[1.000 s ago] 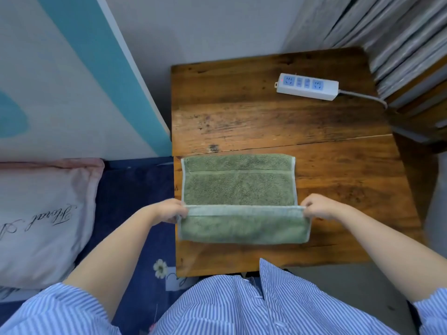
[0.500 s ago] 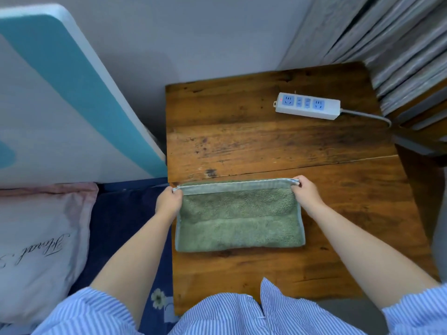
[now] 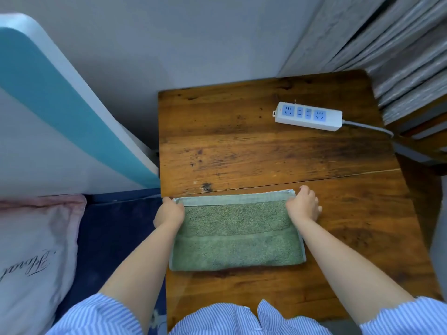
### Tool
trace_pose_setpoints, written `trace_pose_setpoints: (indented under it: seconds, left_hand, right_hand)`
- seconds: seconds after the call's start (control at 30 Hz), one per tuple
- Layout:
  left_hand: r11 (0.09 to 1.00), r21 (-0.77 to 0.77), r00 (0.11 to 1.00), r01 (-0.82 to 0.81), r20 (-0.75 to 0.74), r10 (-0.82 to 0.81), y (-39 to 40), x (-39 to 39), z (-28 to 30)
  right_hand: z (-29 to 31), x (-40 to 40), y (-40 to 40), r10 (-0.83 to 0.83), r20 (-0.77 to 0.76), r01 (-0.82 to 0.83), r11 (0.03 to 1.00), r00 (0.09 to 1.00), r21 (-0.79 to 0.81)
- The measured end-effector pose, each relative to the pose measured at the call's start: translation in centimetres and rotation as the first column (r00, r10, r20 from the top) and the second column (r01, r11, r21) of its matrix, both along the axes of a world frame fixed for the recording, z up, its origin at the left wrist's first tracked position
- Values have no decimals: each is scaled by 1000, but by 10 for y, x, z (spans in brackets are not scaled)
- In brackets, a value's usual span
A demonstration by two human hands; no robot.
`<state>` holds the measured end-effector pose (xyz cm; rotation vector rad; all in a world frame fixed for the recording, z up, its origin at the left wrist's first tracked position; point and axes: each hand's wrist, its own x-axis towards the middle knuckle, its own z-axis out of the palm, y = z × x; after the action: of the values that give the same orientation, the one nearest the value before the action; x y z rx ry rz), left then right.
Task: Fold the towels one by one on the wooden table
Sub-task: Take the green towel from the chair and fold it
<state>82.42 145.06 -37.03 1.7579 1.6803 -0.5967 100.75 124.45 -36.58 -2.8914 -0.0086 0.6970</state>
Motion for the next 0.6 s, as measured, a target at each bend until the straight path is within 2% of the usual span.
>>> trace_pose_setpoints:
  seconds: [0.07,0.1,0.13,0.2,0.27,0.33,0.47,0.5,0.6]
  left_hand:
    - [984,156,996,91,-27,-88,-5,0,4]
    - [950,255,983,182,-25,-182,-10,-1,6]
    - [898,336,954,283,-5,-299,-16,-1,7]
    - [799,385,848,463,69,-525,-32,1,8]
    - [738,336,752,586,116,-649,-50,4,4]
    - [691,273,696,669,94,-711,-63,6,-6]
    - [665,162,671,729,27,-741,-66,2,-24]
    - [668,148,675,729,10,-738,-64,-2,-28]
    - [683,156,696,713,-48,-716,-49,-18,-32]
  right_hand:
    - [1,-8,0,142,60,-141,990,988,-23]
    - [-1,-16,0,267,105,-267,964,958,-14]
    - [-4,-25,4,408,152,-413,911,900,0]
    - [-7,-45,13,657,209,-672,740,724,0]
    - [-9,-63,25,825,94,-830,556,557,37]
    - [-17,-75,34,871,-58,-868,491,487,76]
    - [-36,-75,33,887,-108,-889,456,450,40]
    - [-41,-71,27,879,-106,-882,470,465,21]
    - [-44,-51,8,803,-100,-809,587,587,-40]
